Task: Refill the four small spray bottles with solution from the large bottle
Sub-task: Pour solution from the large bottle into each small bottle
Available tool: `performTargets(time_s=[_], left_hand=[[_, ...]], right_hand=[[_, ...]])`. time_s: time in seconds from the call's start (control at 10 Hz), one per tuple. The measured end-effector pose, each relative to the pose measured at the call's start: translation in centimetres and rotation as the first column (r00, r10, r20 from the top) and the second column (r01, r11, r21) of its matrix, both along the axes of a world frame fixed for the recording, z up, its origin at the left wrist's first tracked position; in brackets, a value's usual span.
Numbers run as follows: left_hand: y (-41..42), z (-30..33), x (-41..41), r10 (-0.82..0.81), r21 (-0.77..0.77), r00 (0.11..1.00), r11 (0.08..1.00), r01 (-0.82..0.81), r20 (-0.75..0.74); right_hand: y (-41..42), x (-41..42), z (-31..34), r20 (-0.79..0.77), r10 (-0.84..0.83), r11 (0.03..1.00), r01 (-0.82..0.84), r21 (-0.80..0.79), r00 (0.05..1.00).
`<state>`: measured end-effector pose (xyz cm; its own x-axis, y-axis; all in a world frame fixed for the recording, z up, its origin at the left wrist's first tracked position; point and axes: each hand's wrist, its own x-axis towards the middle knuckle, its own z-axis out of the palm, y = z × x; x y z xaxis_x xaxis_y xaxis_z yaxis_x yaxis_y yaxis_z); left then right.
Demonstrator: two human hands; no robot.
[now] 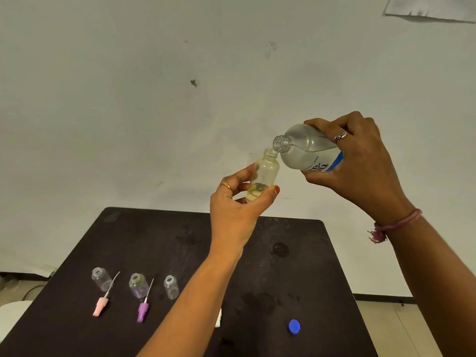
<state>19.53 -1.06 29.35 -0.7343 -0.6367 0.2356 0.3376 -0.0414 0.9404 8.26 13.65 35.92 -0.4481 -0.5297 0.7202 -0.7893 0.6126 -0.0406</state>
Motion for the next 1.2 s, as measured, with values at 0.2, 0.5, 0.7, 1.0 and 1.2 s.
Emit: performTargets(time_s=[0.2,0.5,0.7,1.0,1.2], left_hand=[[-0.10,-0.02,-0.06,-0.004,0.008,1.000,1.000,0.003,0.006],[-0.11,-0.02,-0.17,-0.002,0.003,1.000,1.000,0.002,0.013],[-0.16,-0.09,-0.24,-0.002,0.000,1.000,1.000,0.002,0.015],[-0.23,-0.27,-0.35,-0.007,0.017,1.000,1.000,0.006,0.022],[-0.27,-0.42,-0.42,-0.007,0.022,1.000,1.000,0.006,0.025]], right_hand=[[-0.06,-0.12,-0.07,0.003,0.003,1.000,-0.003,0.001,1.000],[-0.20,-0.15,-0.03,0.009,0.007,1.000,-0.007,0.004,1.000],[-0.23,-0.22,0.06,0.007,0.008,1.000,-0.009,0.010,1.000],[-0.32,-0.40,-0.04,0.011,0.009,1.000,-0.009,0.023,1.000],[-0.29,-0.40,0.02,0.008,0.010,1.000,-0.010,0.029,1.000]])
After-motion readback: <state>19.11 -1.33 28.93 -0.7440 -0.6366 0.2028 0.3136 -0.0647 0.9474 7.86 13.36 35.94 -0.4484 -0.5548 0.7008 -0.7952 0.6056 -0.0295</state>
